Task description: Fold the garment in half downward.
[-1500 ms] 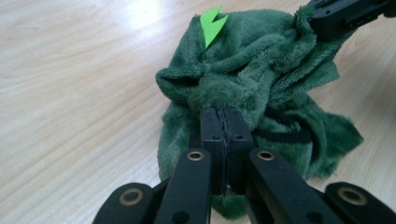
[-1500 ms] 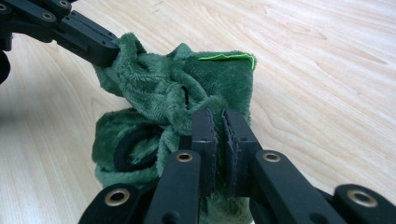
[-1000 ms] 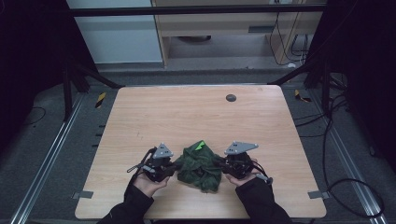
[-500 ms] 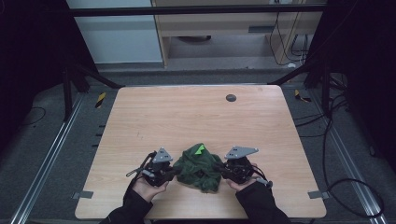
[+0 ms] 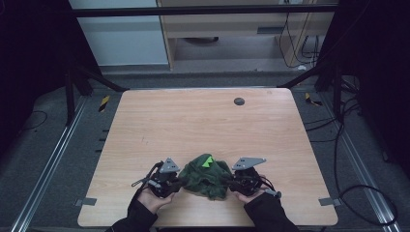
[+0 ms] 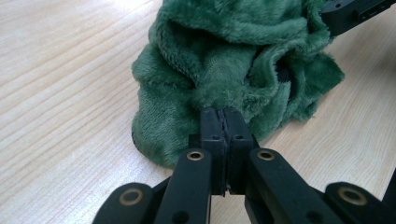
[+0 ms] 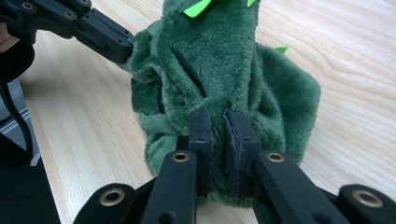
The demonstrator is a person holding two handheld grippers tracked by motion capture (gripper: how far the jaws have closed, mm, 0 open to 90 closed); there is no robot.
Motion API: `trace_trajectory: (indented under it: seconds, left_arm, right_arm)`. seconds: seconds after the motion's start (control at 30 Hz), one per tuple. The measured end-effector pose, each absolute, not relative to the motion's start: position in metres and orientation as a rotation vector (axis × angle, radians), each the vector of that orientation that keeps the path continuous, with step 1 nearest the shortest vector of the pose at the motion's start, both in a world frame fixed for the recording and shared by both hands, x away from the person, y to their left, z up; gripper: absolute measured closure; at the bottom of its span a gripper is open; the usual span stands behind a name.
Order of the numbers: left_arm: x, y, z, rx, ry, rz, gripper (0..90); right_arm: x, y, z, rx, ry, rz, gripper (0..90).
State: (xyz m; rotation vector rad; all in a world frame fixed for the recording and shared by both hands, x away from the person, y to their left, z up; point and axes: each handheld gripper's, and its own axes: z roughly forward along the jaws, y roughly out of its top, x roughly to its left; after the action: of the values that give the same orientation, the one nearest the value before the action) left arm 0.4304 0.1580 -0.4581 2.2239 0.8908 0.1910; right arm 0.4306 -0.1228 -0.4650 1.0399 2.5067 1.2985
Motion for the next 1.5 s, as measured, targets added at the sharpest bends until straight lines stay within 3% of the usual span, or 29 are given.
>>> trace_trajectory:
  seconds: [0.73,1.2,1.5]
  left_arm:
    - [0.429,0.154,-0.466,2.252,0.901,0.177,88.2]
    - [0.424,0.168,-0.443,2.17,0.913,0.228,78.3]
    - [0.432,0.178,-0.434,2.103,0.969,0.296,76.4]
  right_arm:
    - [0.425,-0.124,-0.479,1.074,2.543,1.26,78.4]
    - [0.421,-0.136,-0.462,1.084,2.457,1.337,72.9]
    - [0.429,-0.148,-0.449,1.114,2.365,1.354,74.9]
